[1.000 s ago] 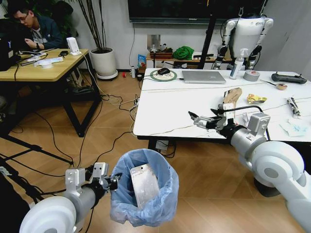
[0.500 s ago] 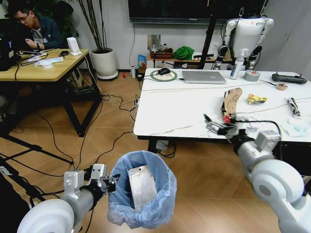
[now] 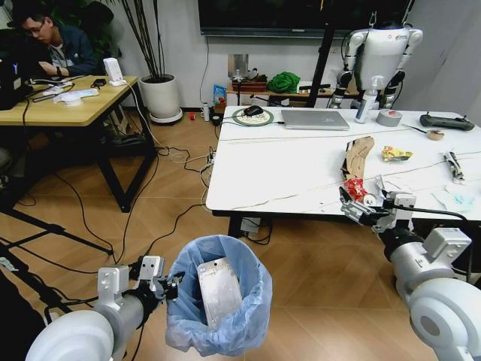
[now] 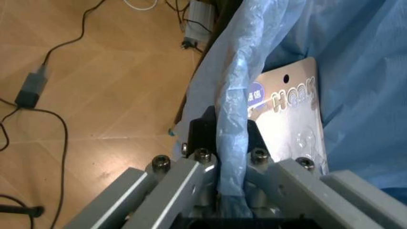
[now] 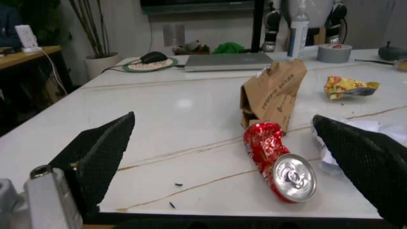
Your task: Pick up the trash bin and place the trash from the table into it.
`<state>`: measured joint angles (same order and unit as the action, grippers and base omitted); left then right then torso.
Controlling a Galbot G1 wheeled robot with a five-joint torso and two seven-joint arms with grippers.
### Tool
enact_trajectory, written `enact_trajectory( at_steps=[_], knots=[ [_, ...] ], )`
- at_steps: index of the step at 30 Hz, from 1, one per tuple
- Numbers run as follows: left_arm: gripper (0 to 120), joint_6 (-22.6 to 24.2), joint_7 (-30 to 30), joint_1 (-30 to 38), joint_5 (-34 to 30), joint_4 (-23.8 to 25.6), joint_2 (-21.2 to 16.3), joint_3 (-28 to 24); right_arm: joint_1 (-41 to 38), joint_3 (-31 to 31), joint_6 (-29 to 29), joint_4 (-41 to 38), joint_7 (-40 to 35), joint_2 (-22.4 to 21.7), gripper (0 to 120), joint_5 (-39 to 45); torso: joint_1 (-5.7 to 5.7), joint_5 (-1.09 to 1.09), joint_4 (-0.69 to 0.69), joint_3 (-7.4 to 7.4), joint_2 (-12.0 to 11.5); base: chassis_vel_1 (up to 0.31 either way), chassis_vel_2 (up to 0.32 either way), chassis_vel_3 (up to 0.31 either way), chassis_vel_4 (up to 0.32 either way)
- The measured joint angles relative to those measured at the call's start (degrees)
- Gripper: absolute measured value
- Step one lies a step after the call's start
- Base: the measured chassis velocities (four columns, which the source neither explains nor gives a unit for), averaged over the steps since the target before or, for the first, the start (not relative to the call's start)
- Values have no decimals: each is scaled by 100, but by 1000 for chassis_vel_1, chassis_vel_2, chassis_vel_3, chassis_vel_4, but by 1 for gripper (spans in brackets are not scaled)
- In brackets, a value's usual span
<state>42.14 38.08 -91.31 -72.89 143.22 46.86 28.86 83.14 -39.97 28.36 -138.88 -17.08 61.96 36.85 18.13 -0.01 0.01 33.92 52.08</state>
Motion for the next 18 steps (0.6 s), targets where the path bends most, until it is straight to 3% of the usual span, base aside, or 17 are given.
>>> enact_trajectory(
  at_steps=[6,13,16,18],
  knots=[
    [0,0,-1,-30,25,2,11,-28,122,-98,1,-106,46,34,100,-46,0,2,0,0,0,-125,-133,130,131],
    [0,0,-4,-51,32,6,19,-25,160,-146,6,-150,55,13,100,-52,2,6,0,1,0,-224,-207,210,213],
    [0,0,-5,-68,41,6,26,-22,173,-155,8,-174,57,7,100,-48,1,-3,0,1,0,-232,-215,250,235],
    [0,0,-5,-79,54,7,31,-9,183,-153,12,-184,58,17,100,-49,0,5,0,0,0,-211,-218,213,220]
  ],
)
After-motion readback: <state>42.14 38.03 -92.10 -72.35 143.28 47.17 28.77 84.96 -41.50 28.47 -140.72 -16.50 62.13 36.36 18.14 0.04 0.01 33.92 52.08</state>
